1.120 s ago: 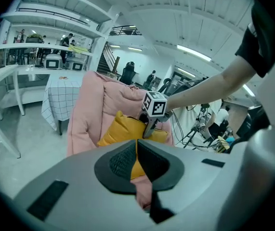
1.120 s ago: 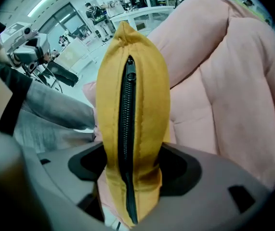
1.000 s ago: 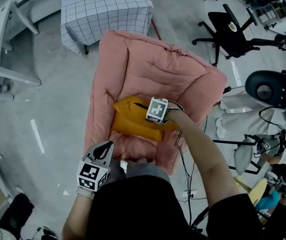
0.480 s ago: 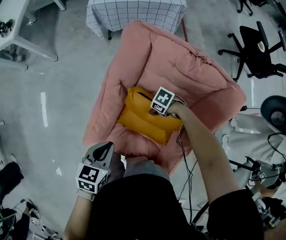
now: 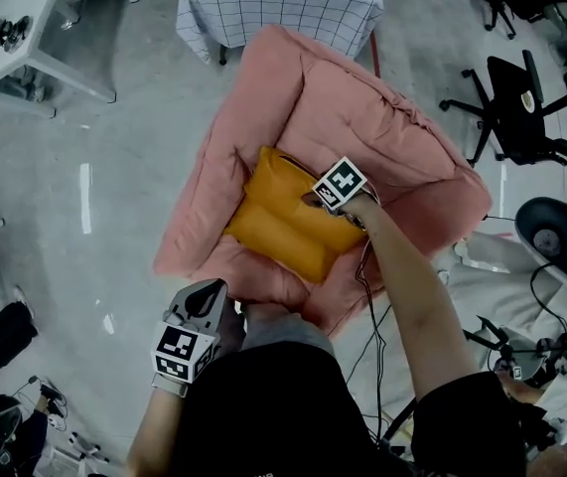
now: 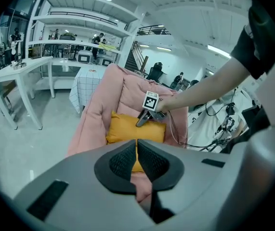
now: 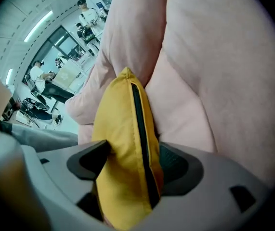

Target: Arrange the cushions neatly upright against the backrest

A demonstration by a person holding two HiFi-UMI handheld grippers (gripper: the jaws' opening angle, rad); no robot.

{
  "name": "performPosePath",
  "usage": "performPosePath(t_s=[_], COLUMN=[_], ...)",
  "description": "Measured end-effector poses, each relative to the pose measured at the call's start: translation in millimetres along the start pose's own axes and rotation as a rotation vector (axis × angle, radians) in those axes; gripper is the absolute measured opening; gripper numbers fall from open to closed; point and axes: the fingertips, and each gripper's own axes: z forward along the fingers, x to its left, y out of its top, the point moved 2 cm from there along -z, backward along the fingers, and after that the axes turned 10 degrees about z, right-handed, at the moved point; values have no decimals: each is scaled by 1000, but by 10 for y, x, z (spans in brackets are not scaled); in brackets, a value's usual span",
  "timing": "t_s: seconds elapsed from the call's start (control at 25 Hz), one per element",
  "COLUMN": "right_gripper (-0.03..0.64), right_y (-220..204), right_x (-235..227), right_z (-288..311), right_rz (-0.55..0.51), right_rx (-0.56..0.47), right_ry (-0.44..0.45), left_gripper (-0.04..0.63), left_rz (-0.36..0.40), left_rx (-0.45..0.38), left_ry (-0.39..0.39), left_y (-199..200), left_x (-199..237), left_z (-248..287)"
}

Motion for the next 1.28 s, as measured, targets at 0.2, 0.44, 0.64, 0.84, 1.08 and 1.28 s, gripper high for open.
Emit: performPosePath(t_s=[0.2,0.44,0.64,0.84,1.08,1.28], right_gripper=[337,336,212,88,9,8], right_y=[-13,37,-79,-160,-101,-56], right_x=[114,505,956,860,568,366], right_z=[-174,-443,-199,27,83,153], right_rz=[-27,-104,-208,-242,-193,-168], right_rx=[-81,-252,-264,-242,-240,-215], right_ry=[-20,-57,-89,-246,-333,-348], left_gripper=[21,21,21,21,21,21], left_rz=[15,30,34,22,4,-18], left_rx=[-7,-16,-13,-16,-6,7], left_ry=[-10,-12,-3,14,25,44], left_y=[20,31,12,-38,-124,-182], left_x=[-62,-116,-158,-207,-284,-290], left_z=[13,-18,-58,-78,-78,-92])
